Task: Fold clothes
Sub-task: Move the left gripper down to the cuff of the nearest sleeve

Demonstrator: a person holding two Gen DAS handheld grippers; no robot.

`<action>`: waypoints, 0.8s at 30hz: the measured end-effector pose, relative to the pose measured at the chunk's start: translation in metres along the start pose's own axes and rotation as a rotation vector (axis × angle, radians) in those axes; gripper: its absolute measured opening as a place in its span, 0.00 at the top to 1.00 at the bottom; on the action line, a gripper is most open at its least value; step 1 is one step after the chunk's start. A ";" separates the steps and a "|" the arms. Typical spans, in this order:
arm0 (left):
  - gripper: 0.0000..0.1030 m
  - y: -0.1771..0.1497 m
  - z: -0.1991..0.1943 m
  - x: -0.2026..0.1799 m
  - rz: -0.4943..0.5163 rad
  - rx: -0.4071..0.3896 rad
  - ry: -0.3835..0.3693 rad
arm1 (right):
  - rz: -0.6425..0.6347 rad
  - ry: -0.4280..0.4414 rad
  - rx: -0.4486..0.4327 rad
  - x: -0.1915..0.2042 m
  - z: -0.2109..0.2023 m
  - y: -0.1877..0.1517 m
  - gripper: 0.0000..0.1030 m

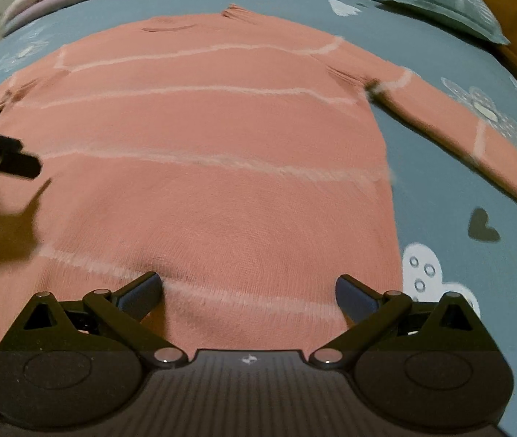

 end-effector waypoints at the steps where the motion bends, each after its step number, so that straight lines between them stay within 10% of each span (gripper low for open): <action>1: 0.01 0.000 -0.002 0.002 0.004 -0.003 -0.020 | 0.015 -0.009 -0.001 0.000 0.000 -0.001 0.00; 12: 0.01 -0.033 -0.029 0.019 0.116 -0.012 -0.159 | 0.166 -0.154 0.053 0.012 -0.006 -0.004 0.00; 20: 0.01 -0.020 -0.051 0.056 0.016 -0.211 -0.085 | 0.135 -0.204 0.065 0.029 -0.025 0.008 0.00; 24: 0.01 -0.017 -0.029 0.063 -0.025 -0.179 -0.122 | 0.067 -0.237 0.054 0.039 -0.037 0.018 0.00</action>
Point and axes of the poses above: each gripper's, at about its wrist camera, not at the fingertips, and z roughly the way its jaws point, x to its left, y to its top, the point moved 1 cm from there along z, roughly the way its jaws point, and after that the axes turned 13 degrees about z, right-handed, at the moved point
